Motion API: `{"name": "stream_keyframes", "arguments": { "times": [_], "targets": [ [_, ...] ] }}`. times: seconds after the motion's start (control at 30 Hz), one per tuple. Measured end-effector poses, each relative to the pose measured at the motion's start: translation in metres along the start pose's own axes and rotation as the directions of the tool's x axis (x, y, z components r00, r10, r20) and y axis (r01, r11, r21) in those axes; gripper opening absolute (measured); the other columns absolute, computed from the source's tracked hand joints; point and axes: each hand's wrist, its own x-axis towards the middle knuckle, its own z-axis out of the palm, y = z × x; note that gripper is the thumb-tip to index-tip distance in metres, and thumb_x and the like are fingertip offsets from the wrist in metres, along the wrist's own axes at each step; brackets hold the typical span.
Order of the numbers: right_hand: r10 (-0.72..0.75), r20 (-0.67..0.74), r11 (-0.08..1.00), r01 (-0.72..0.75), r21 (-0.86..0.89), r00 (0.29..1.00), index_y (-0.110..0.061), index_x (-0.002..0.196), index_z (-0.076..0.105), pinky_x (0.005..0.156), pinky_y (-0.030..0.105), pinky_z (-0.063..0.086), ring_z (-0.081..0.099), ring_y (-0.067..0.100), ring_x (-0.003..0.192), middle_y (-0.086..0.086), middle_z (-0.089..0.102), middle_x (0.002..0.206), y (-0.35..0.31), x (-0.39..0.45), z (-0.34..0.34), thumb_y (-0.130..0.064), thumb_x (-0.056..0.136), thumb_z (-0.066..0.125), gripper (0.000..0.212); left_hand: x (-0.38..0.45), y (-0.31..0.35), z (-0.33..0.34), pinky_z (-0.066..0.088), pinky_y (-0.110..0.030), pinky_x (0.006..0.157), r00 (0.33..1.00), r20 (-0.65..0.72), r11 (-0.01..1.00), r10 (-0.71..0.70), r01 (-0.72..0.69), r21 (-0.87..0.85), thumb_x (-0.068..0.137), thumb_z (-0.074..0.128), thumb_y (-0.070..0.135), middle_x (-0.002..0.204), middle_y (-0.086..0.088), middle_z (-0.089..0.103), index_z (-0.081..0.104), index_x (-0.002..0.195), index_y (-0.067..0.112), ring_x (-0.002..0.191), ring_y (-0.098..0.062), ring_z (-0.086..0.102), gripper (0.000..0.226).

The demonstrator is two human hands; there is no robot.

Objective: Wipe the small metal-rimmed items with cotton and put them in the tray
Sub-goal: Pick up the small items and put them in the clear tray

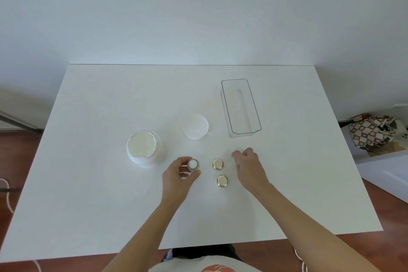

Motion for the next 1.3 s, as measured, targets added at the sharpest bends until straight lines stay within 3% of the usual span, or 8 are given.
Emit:
{"name": "stream_keyframes", "arguments": {
  "times": [0.17, 0.3, 0.43, 0.53, 0.67, 1.0, 1.17, 1.3],
  "targets": [
    [0.070, -0.064, 0.909, -0.038, 0.416, 0.995, -0.020, 0.110, 0.061, 0.071, 0.025, 0.046, 0.061, 0.022, 0.085, 0.003, 0.056, 0.089, -0.011, -0.012, -0.018, -0.012, 0.088, 0.060, 0.024, -0.011, 0.018, -0.006, 0.055, -0.021, 0.075, 0.999, 0.037, 0.987, -0.025, 0.031, -0.157, 0.076, 0.084, 0.008, 0.089, 0.005, 0.076, 0.072, 0.099, 0.025, 0.074, -0.006, 0.067, 0.031],
    [0.149, 0.070, 0.569, -0.143, 0.810, 0.986, -0.028, 0.088, 0.061, 0.072, 0.026, 0.052, 0.069, 0.017, 0.079, -0.003, 0.069, 0.084, -0.038, -0.025, -0.046, -0.024, 0.075, 0.075, 0.019, -0.020, 0.033, -0.009, 0.053, -0.024, 0.076, 0.998, 0.057, 0.970, 0.004, 0.009, -0.241, 0.076, 0.084, 0.009, 0.082, 0.002, 0.076, 0.073, 0.104, 0.026, 0.073, -0.010, 0.067, 0.034],
    [-0.002, 0.115, 0.339, -0.107, 0.935, 0.993, -0.010, 0.080, 0.061, 0.094, 0.048, 0.051, 0.065, 0.030, 0.075, 0.007, 0.064, 0.073, -0.060, -0.038, -0.077, -0.025, 0.066, 0.082, 0.029, -0.028, 0.052, -0.012, 0.057, -0.032, 0.080, 0.993, 0.068, 0.955, 0.095, -0.072, -0.288, 0.079, 0.082, 0.008, 0.086, 0.005, 0.076, 0.075, 0.105, 0.028, 0.077, -0.011, 0.067, 0.034],
    [-0.099, 0.125, 0.275, -0.094, 0.957, 0.987, -0.011, 0.067, 0.055, 0.090, 0.044, 0.051, 0.060, 0.021, 0.080, 0.007, 0.068, 0.078, -0.071, -0.043, -0.093, -0.013, 0.074, 0.078, 0.024, -0.033, 0.065, -0.014, 0.056, -0.029, 0.080, 0.985, 0.065, 0.943, 0.158, -0.131, -0.306, 0.081, 0.081, 0.009, 0.089, 0.008, 0.076, 0.074, 0.111, 0.029, 0.080, -0.011, 0.066, 0.037],
    [-0.182, 0.108, 0.294, -0.051, 0.954, 0.977, -0.012, 0.067, 0.053, 0.078, 0.031, 0.042, 0.058, 0.020, 0.085, 0.016, 0.073, 0.102, -0.081, -0.047, -0.110, -0.010, 0.077, 0.076, 0.025, -0.037, 0.078, -0.017, 0.055, -0.021, 0.079, 0.964, 0.058, 0.925, 0.260, -0.231, -0.302, 0.082, 0.079, 0.004, 0.104, 0.010, 0.077, 0.072, 0.113, 0.031, 0.090, -0.008, 0.071, 0.041],
    [-0.249, 0.053, 0.492, 0.079, 0.867, 0.967, -0.018, 0.104, 0.069, 0.088, 0.033, 0.055, 0.069, 0.013, 0.087, 0.003, 0.075, 0.100, -0.087, -0.050, -0.128, -0.005, 0.072, 0.080, 0.037, -0.043, 0.092, -0.024, 0.056, -0.021, 0.089, 0.935, 0.031, 0.877, 0.352, -0.318, -0.360, 0.080, 0.079, -0.004, 0.106, 0.002, 0.075, 0.074, 0.110, 0.038, 0.101, -0.016, 0.074, 0.052],
    [-0.294, 0.063, 0.583, 0.127, 0.802, 0.954, -0.017, 0.106, 0.072, 0.092, 0.037, 0.055, 0.069, 0.024, 0.095, 0.007, 0.074, 0.099, -0.089, -0.049, -0.133, -0.009, 0.074, 0.080, 0.034, -0.042, 0.092, -0.024, 0.055, -0.022, 0.091, 0.928, 0.053, 0.867, 0.370, -0.324, -0.377, 0.079, 0.079, -0.004, 0.104, 0.003, 0.072, 0.072, 0.120, 0.024, 0.102, -0.018, 0.074, 0.050],
    [-0.279, 0.031, 0.661, 0.168, 0.731, 0.960, -0.018, 0.090, 0.074, 0.082, 0.027, 0.057, 0.071, 0.014, 0.082, 0.001, 0.075, 0.086, -0.093, -0.050, -0.134, -0.028, 0.075, 0.081, 0.019, -0.041, 0.092, -0.027, 0.055, -0.022, 0.092, 0.924, 0.066, 0.867, 0.378, -0.328, -0.374, 0.079, 0.078, -0.007, 0.107, 0.001, 0.071, 0.070, 0.122, 0.022, 0.102, -0.018, 0.073, 0.053]
  ]
}}
